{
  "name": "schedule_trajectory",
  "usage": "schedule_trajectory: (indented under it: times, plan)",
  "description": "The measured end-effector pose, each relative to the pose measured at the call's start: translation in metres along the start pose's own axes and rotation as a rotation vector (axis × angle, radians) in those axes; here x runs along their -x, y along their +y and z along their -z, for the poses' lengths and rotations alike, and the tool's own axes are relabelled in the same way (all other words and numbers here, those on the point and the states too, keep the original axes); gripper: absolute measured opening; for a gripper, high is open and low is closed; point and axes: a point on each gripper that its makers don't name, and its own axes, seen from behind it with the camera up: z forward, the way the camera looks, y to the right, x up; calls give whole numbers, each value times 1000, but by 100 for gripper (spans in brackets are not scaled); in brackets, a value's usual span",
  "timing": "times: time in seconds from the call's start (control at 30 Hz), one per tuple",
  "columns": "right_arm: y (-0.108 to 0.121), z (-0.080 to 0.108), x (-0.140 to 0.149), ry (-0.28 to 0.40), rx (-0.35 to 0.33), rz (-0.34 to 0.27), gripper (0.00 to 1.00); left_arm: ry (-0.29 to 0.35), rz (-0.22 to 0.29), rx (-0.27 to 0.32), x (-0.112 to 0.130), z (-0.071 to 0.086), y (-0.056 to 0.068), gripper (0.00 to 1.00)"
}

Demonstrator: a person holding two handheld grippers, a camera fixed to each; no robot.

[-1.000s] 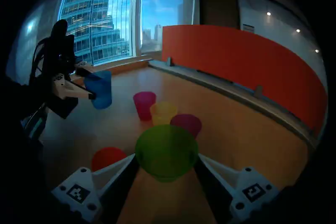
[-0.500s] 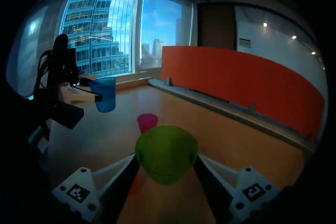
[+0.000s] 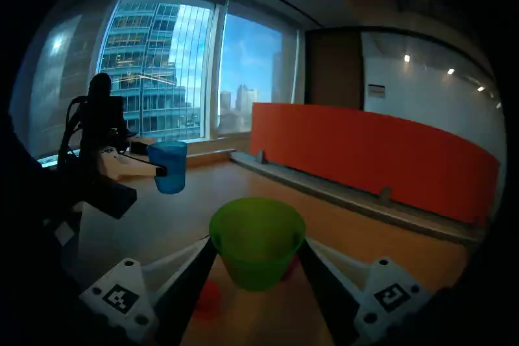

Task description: Pour water

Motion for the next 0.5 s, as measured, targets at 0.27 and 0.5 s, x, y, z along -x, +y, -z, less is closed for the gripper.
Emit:
schedule_trajectory:
  times: [0.27, 0.5]
  plan:
    - [-3, 1, -17, 65, 1, -6, 90, 17, -7, 6, -8, -1, 5, 82]
    - [-2, 2, -27, 105, 2, -17, 90, 24, -15, 11, -13, -2, 10, 83]
